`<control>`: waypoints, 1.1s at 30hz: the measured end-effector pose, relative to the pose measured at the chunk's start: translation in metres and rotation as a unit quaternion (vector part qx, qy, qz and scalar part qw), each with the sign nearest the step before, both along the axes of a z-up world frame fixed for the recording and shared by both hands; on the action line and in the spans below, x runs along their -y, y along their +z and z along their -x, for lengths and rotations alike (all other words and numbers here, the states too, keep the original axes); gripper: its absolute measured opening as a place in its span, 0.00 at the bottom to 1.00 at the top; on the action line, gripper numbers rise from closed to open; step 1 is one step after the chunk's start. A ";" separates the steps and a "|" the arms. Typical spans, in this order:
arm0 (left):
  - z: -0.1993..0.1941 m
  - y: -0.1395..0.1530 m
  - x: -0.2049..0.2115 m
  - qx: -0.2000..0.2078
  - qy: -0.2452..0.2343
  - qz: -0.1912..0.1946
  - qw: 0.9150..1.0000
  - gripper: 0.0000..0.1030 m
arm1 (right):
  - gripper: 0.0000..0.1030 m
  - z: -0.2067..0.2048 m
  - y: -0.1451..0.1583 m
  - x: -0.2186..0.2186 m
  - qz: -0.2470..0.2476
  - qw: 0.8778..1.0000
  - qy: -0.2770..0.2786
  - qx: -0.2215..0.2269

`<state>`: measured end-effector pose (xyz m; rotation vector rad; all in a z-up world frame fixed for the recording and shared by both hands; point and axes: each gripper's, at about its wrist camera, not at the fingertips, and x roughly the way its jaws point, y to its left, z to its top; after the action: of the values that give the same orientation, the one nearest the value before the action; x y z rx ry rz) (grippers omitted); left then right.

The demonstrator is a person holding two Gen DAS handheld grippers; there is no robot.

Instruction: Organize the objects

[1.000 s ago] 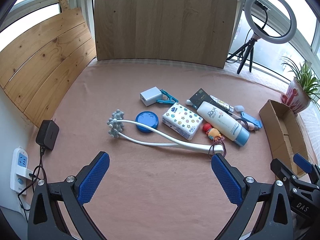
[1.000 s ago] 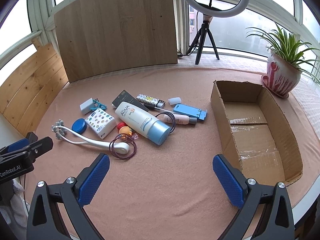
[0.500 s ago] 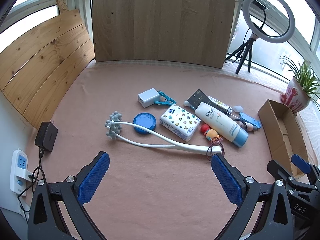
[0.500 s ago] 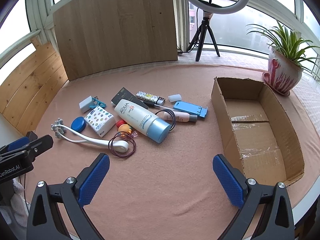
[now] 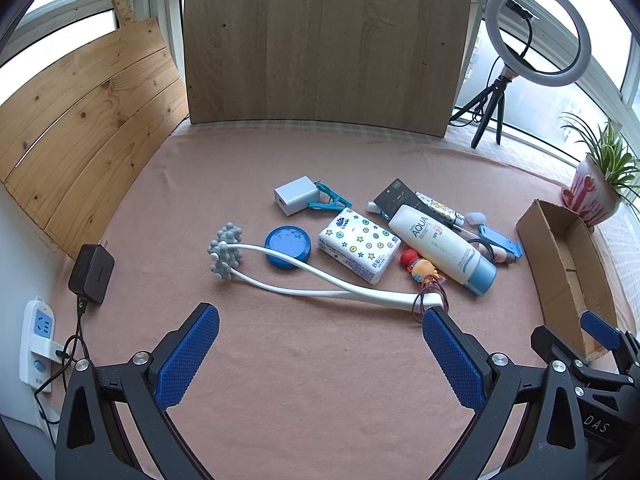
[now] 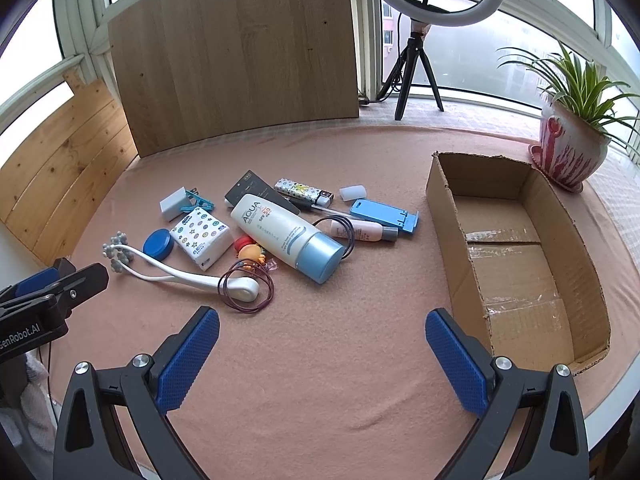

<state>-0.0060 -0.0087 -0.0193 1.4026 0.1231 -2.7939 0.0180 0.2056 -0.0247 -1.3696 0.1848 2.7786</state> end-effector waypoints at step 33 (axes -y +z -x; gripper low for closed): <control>0.013 -0.007 0.004 0.003 0.010 0.003 1.000 1.00 | 0.99 0.013 -0.009 0.002 0.001 1.000 0.019 0.016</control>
<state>-0.0187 -0.0122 -0.0263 1.3998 0.1267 -2.7722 0.0050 0.2040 -0.0333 -1.4334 0.1622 2.7850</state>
